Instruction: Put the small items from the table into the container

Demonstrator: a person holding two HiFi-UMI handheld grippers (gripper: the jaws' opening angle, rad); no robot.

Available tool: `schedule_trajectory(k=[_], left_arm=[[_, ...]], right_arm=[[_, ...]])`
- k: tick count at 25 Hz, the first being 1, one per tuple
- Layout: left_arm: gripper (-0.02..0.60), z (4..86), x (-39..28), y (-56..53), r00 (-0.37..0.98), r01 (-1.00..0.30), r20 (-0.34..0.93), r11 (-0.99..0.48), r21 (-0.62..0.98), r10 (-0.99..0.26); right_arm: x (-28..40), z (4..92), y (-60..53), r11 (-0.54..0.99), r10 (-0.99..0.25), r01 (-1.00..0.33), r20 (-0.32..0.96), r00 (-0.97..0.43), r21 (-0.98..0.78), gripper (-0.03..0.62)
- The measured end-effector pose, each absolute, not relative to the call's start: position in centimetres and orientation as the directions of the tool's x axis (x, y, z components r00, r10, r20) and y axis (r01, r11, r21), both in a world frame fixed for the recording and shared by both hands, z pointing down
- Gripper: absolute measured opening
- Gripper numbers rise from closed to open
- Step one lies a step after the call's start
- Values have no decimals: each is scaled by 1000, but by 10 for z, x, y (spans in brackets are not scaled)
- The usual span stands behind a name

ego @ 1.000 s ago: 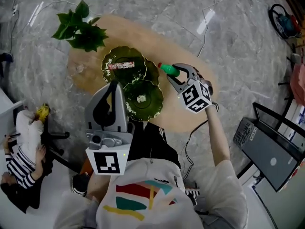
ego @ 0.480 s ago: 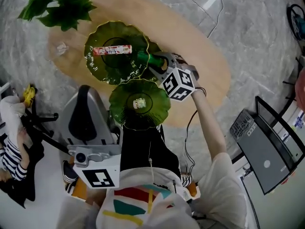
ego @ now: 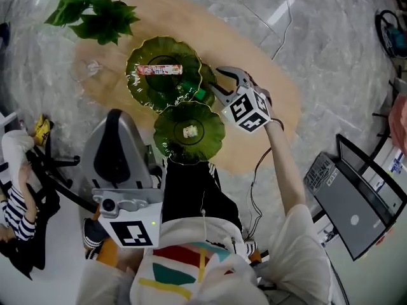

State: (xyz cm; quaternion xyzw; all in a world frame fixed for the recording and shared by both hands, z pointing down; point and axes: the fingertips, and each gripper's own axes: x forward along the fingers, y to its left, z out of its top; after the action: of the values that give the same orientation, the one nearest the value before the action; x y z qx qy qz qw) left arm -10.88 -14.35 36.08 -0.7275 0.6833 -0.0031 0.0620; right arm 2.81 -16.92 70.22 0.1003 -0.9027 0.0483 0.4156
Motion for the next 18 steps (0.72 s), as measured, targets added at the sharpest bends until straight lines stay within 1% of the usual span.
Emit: schedule_trajectory(k=[4,7,8,9,10,12,14,16,18], left_arm=[[9,301,-113,-134,52,-996,-154,-39,-86,-987],[9,262,-111,-132,75,-992,-199,-52,-118,-977],[9,249,-110,-130,86,-991,-209,-62,-120,-974],[9,237,-108,-127,97,-990,-217,-73,-118,-971],[9,226,-105,-122,109,-990,-222,-85,-113,-969],[9,211,-98,-113,130,-989,-217,-111,-98,-967],[9,202,-95,-107,139,-989,-215,-125,-78,-967],[9,194,-95,-103,141,-989,-236,-125,-80,-962],[9,187,-92,-102,162,-985,-259,-139,-105,-952]], right_arm=[[55,638,-194,938,-258,-342,752,-607,45,170],[61,565,-216,899,-381,-423,688,-617,119,169],[62,538,-219,877,-430,-460,658,-618,142,144],[63,510,-218,849,-480,-504,625,-615,156,62],[65,481,-213,819,-526,-552,590,-612,156,17],[68,424,-197,757,-602,-644,507,-617,115,14],[66,368,-180,701,-667,-712,395,-631,46,14],[59,325,-161,653,-722,-757,294,-626,-7,14],[51,298,-142,633,-747,-773,240,-620,-25,14]])
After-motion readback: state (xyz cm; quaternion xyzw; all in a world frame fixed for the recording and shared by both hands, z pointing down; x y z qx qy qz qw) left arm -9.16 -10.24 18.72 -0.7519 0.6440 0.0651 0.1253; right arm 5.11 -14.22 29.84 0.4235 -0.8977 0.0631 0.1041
